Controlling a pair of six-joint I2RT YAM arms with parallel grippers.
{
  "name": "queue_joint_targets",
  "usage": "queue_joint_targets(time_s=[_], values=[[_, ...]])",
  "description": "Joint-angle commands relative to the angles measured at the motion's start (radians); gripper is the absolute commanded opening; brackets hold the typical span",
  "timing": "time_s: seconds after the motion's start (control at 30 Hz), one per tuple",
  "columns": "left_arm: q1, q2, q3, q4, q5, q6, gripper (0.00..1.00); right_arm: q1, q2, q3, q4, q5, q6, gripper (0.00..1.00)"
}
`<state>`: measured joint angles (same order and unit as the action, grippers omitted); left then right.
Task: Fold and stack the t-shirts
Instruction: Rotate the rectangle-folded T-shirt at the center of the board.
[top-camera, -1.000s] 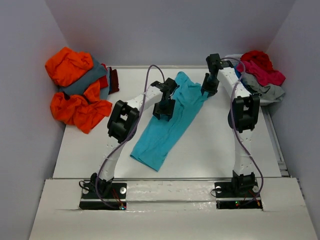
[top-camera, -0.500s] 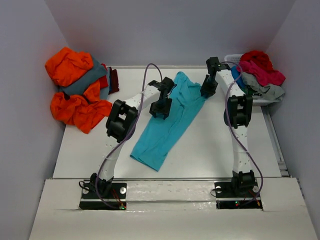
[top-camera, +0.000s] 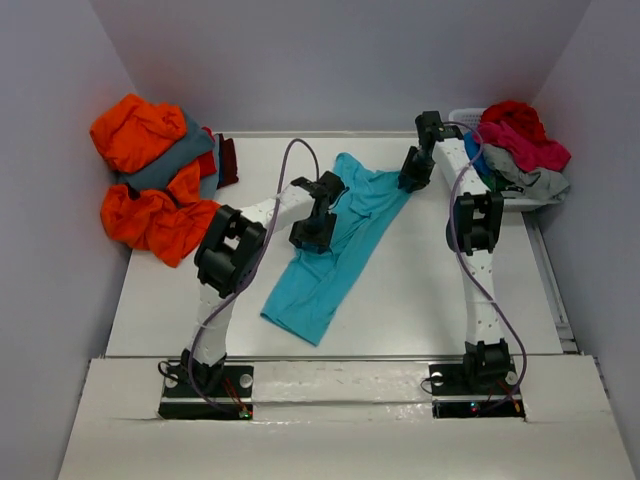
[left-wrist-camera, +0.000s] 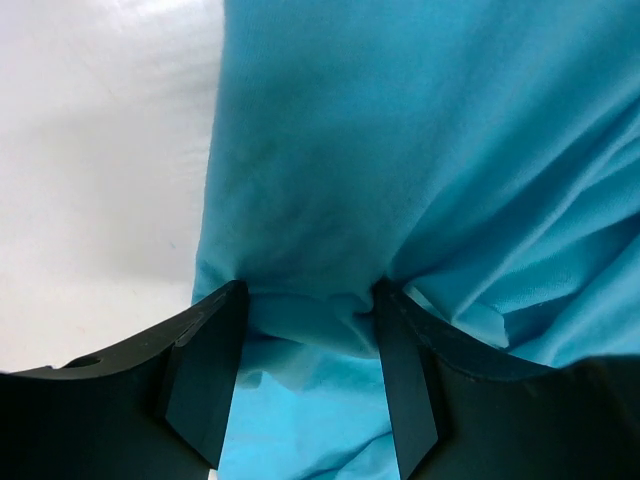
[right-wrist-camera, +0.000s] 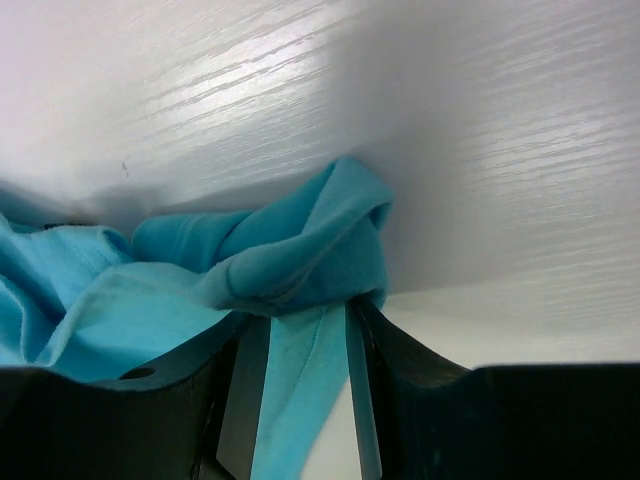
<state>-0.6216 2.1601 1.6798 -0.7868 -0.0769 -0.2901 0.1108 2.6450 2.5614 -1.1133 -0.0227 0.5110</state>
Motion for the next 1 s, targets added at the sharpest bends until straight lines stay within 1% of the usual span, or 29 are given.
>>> queue_joint_targets(time_s=[0.0,0.13,0.23,0.3,0.37,0.4,0.43,0.53,0.6,0.63,0.67,0.73,0.77,0.87,0.93,0.97], values=[[-0.069,-0.043,-0.172,-0.103,-0.027,0.02,0.65,-0.013,0.05,0.016,0.024,-0.063,-0.072,0.42],[-0.078,-0.049,-0.213,-0.074,-0.017,0.017,0.65,-0.013,0.044,0.005,0.026,-0.101,-0.107,0.42],[-0.078,0.013,-0.151,-0.083,-0.011,0.014,0.65,0.007,0.003,-0.047,0.043,-0.105,-0.132,0.42],[-0.078,0.067,-0.071,-0.1,0.006,0.014,0.65,0.007,-0.016,-0.07,0.044,-0.132,-0.135,0.42],[-0.078,0.095,-0.014,-0.114,0.015,0.016,0.65,0.017,-0.022,-0.079,0.047,-0.151,-0.144,0.42],[-0.078,0.125,0.047,-0.136,0.019,0.016,0.65,0.017,-0.023,-0.082,0.049,-0.166,-0.146,0.42],[-0.078,0.138,0.075,-0.144,0.019,0.017,0.65,0.026,-0.02,-0.079,0.05,-0.178,-0.146,0.42],[-0.078,0.145,0.113,-0.144,0.023,0.019,0.66,0.026,-0.007,-0.058,0.053,-0.201,-0.158,0.43],[-0.078,0.123,0.092,-0.14,0.005,0.016,0.66,0.026,-0.006,-0.056,0.053,-0.192,-0.158,0.43],[-0.078,0.106,0.077,-0.109,-0.001,0.014,0.66,0.026,-0.014,-0.066,0.053,-0.163,-0.157,0.43],[-0.078,0.063,0.048,-0.089,-0.032,0.003,0.67,0.026,-0.038,-0.073,0.055,-0.148,-0.155,0.43],[-0.078,0.02,0.025,-0.037,-0.049,-0.004,0.68,0.035,-0.078,-0.115,0.07,-0.111,-0.149,0.43],[-0.078,-0.009,0.018,-0.026,-0.064,-0.009,0.7,0.035,-0.13,-0.133,0.081,-0.103,-0.149,0.44],[-0.069,-0.043,0.029,-0.012,-0.104,-0.018,0.77,0.044,-0.198,-0.161,0.073,-0.102,-0.137,0.52],[-0.06,-0.074,0.038,-0.008,-0.133,-0.023,0.8,0.044,-0.21,-0.152,0.04,-0.111,-0.138,0.57],[-0.049,-0.085,0.046,-0.009,-0.144,-0.027,0.8,0.044,-0.221,-0.155,0.018,-0.121,-0.14,0.57]])
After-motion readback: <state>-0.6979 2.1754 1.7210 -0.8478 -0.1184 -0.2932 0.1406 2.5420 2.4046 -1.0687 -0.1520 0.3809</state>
